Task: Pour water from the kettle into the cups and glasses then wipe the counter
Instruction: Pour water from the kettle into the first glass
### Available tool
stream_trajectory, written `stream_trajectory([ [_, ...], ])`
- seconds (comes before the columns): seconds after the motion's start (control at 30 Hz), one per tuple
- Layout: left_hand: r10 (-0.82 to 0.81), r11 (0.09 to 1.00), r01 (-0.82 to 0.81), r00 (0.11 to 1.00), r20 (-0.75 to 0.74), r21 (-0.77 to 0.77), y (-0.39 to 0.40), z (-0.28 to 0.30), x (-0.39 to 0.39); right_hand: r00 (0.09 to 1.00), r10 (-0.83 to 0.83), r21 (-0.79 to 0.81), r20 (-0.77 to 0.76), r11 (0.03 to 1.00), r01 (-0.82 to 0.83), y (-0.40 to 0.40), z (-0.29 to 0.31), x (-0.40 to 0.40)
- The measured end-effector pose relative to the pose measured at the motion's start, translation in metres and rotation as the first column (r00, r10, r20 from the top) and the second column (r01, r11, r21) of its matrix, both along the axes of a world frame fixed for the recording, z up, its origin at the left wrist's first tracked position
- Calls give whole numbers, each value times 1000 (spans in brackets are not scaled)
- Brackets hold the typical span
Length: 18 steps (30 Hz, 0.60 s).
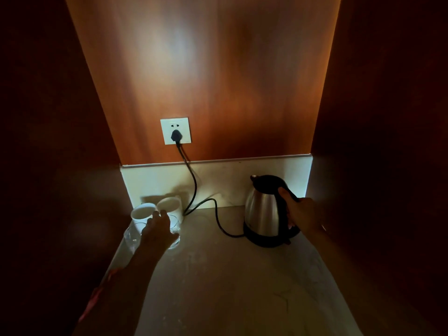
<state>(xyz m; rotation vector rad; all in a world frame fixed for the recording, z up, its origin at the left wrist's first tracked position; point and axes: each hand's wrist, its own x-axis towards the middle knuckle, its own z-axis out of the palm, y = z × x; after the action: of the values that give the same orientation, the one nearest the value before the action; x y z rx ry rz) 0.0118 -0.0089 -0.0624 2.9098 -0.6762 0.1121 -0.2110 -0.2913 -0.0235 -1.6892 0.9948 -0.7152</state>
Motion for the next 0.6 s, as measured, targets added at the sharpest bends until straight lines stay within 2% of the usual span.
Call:
stream_trajectory([
  [0.07, 32, 997, -31, 999, 4, -73, -1, 4, -6, 1000, -7, 3, 5, 1000, 7, 1, 1, -1],
  [0.17, 20, 995, -18, 1000, 13, -101, -2, 8, -18, 1000, -10, -13, -2, 1000, 10, 4, 3, -2],
  [0.33, -85, 957, 49, 990, -116, -287, 1, 9, -54, 1000, -12, 12, 26, 1000, 12, 5, 2, -3],
  [0.6, -193, 935, 144, 973, -125, -324, 10, 2, -105, 999, -10, 39, 43, 999, 9, 7, 3, -5],
])
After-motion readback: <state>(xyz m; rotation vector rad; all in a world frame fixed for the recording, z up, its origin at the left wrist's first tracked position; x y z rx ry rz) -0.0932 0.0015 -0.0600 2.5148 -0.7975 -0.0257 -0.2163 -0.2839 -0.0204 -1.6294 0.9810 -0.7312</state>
